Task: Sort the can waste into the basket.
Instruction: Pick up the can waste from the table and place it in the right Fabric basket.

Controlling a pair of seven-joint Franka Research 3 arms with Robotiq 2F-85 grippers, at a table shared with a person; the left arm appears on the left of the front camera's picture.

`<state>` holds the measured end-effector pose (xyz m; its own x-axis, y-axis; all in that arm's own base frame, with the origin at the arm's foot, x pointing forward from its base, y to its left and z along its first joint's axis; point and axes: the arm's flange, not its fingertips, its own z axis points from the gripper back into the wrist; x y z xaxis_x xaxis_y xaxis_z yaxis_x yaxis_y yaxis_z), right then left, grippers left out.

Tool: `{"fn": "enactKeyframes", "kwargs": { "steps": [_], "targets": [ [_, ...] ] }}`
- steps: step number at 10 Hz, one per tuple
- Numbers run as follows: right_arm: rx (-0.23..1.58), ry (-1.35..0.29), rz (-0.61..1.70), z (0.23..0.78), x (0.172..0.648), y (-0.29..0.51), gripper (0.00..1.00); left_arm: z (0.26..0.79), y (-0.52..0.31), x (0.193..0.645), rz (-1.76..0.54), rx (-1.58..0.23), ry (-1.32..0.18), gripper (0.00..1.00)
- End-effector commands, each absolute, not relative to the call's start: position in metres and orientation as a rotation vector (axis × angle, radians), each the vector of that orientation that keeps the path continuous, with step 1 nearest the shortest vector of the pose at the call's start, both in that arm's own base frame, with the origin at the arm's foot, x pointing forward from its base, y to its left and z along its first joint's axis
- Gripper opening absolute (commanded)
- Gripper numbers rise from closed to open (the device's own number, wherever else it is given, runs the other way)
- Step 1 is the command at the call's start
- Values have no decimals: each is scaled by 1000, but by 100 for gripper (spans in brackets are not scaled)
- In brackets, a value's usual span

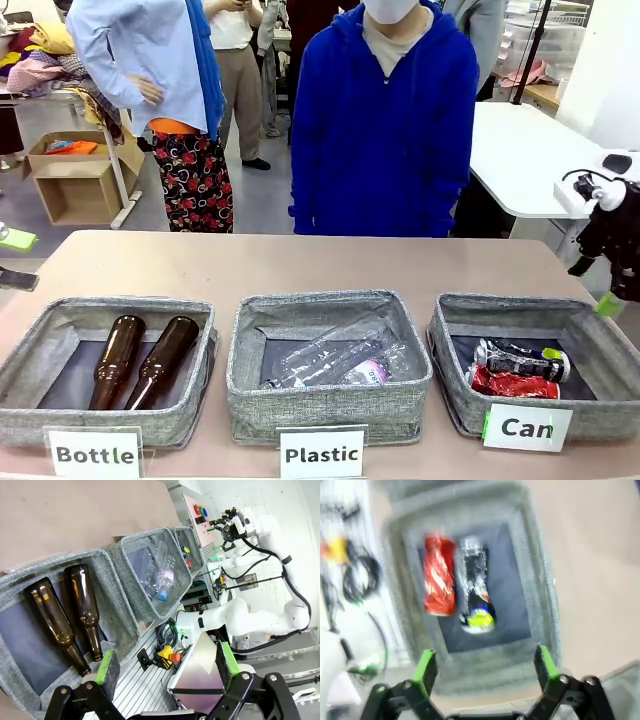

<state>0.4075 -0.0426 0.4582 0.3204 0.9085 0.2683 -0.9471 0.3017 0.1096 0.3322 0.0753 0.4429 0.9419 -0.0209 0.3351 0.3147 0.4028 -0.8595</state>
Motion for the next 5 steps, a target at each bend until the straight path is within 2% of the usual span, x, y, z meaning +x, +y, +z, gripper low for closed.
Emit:
{"fn": "enactKeyframes", "kwargs": {
  "steps": [1, 2, 3, 5],
  "targets": [
    [606, -417, 837, 482, 420, -44, 100, 442, 76, 330, -227, -1144, -294, 100],
    [799, -527, 524, 492, 425, -45, 100, 442, 76, 330, -227, -1144, -294, 100],
    [931, -555, 352, 498, 427, -48, 100, 442, 76, 330, -227, -1144, -294, 100],
    [1063, -536, 54, 500, 436, -61, 100, 442, 76, 330, -227, -1144, -294, 100]
  ]
}}
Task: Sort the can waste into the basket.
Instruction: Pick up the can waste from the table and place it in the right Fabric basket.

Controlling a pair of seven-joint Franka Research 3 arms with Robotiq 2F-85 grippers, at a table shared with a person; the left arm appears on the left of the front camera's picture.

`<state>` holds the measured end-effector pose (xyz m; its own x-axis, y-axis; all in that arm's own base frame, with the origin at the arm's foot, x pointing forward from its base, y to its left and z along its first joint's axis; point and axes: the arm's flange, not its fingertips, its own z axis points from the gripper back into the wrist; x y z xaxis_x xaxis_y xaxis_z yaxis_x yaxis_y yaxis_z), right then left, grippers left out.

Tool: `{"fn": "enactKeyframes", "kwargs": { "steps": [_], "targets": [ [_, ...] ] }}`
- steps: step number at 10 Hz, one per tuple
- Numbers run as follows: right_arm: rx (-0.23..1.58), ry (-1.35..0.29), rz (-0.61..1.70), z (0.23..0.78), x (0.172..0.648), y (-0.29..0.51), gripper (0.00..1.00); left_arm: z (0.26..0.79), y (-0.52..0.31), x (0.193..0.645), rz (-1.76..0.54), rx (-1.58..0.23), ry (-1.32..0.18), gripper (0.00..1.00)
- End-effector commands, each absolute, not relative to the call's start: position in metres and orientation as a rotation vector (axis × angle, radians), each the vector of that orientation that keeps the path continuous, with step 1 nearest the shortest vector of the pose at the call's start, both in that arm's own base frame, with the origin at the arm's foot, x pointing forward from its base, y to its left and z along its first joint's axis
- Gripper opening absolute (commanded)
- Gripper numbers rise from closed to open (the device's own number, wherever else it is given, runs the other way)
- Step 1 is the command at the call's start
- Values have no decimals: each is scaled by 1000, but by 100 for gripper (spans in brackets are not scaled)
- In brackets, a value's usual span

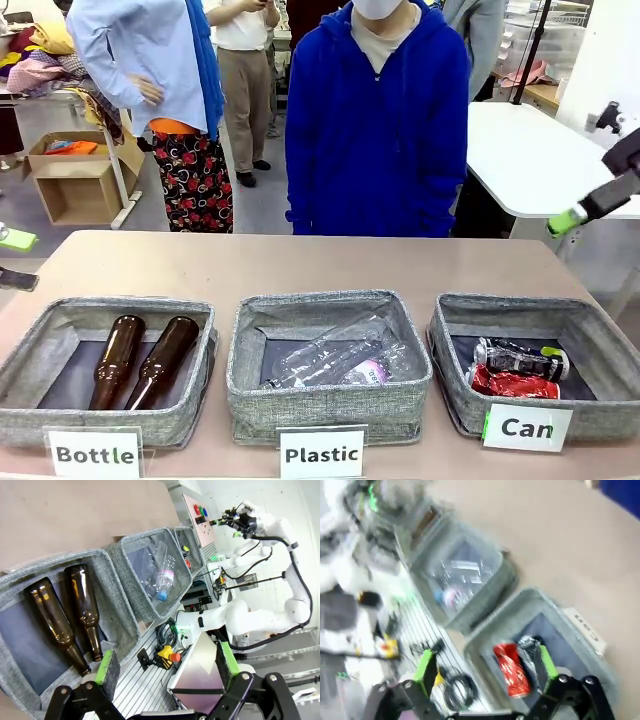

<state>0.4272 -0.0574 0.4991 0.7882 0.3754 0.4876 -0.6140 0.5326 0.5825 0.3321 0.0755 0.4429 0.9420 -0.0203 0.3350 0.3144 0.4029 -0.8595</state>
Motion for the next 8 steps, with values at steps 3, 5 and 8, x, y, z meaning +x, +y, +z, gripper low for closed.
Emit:
{"fn": "enactKeyframes", "kwargs": {
  "steps": [3, 5, 8],
  "targets": [
    [1205, -416, -32, 489, 457, -67, 100, 442, 76, 330, -227, -1144, -294, 100],
    [1070, -269, 23, 476, 477, -39, 100, 442, 76, 330, -227, -1144, -294, 100],
    [1134, -300, 24, 473, 465, -62, 100, 442, 76, 330, -227, -1144, -294, 100]
  ]
}}
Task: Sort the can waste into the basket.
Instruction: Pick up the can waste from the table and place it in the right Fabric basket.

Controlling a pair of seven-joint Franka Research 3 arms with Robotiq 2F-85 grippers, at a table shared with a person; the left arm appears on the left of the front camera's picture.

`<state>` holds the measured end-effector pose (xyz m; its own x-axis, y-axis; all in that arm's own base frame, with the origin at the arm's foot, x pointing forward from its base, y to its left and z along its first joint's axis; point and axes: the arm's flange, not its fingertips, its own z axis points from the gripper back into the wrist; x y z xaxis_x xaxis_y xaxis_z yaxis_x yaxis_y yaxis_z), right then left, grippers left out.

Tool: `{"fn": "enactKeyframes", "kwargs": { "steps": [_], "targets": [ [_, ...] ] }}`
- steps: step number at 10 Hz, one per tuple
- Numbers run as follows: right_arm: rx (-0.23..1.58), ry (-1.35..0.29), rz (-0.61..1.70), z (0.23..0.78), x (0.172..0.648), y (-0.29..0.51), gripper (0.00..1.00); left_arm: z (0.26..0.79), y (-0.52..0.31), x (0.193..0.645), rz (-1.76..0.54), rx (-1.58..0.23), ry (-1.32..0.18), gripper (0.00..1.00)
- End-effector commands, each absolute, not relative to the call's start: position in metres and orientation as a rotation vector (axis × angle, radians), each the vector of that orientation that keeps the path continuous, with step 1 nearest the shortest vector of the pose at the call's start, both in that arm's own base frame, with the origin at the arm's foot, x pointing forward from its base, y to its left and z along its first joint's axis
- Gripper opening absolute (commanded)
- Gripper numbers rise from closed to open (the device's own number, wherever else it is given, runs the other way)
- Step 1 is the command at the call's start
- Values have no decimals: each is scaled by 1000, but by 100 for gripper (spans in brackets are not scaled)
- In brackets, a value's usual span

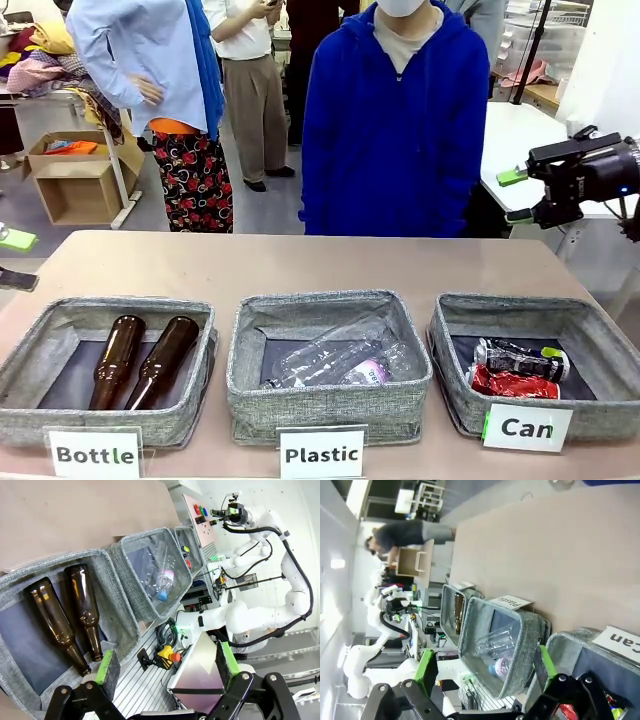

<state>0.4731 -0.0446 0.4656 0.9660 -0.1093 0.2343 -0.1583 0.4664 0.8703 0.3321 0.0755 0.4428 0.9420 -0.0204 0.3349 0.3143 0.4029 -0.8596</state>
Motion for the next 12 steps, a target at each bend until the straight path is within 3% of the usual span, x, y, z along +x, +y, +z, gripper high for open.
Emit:
{"fn": "enactKeyframes", "kwargs": {
  "steps": [1, 12],
  "targets": [
    [1134, -300, 24, 473, 465, -62, 100, 442, 76, 330, -227, -1144, -294, 100],
    [1134, -300, 24, 473, 465, -62, 100, 442, 76, 330, -227, -1144, -294, 100]
  ]
}}
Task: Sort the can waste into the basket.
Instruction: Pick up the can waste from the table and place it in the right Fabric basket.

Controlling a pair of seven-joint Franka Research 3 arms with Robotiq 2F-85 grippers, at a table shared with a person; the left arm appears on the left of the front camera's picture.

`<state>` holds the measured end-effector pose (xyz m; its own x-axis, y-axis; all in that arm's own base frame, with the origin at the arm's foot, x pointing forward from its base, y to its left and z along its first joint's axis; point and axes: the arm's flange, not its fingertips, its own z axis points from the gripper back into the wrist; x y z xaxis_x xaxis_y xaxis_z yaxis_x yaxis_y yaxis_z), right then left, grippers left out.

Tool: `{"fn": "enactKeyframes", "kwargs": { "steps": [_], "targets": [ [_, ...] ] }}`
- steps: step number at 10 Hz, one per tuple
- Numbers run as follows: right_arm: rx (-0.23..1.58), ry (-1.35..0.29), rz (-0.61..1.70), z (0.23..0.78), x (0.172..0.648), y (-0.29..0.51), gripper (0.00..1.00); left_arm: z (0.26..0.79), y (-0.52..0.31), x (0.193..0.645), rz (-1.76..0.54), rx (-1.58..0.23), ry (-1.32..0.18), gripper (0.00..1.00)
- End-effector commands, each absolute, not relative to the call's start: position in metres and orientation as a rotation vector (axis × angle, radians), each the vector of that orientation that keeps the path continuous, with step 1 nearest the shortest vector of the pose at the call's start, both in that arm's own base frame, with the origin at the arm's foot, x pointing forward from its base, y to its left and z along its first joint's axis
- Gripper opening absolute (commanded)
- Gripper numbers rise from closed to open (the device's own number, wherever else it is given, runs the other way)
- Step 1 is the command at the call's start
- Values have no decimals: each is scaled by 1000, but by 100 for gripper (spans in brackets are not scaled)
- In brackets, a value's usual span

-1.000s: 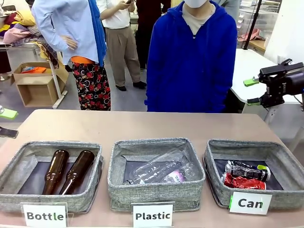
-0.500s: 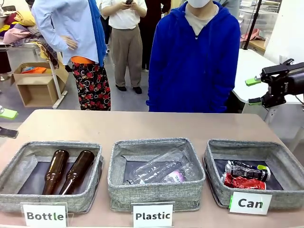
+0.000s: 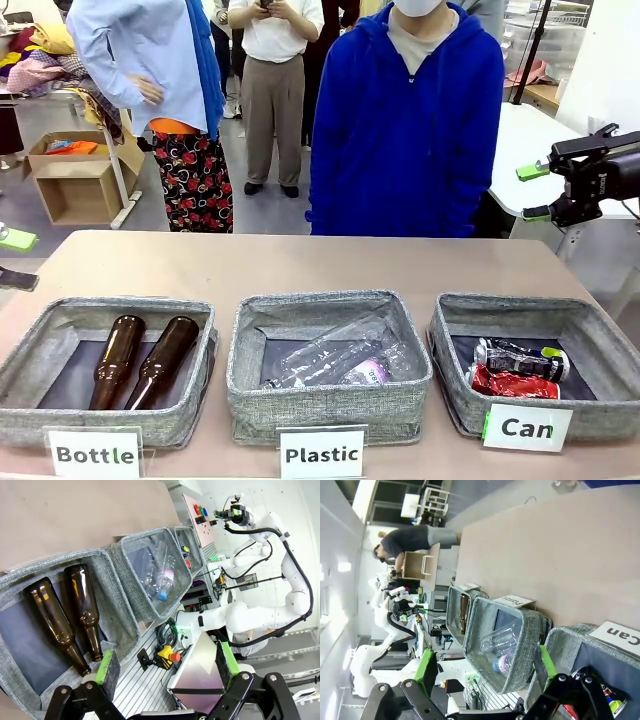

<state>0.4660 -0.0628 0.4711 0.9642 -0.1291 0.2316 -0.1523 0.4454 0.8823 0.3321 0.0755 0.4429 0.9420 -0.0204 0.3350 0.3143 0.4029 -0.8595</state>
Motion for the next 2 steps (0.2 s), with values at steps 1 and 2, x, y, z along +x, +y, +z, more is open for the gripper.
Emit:
{"fn": "enactKeyframes", "kwargs": {
  "steps": [1, 2],
  "targets": [
    [1134, -300, 24, 473, 465, -62, 100, 442, 76, 330, -227, -1144, -294, 100],
    [1134, -300, 24, 473, 465, -62, 100, 442, 76, 330, -227, -1144, -294, 100]
  ]
}}
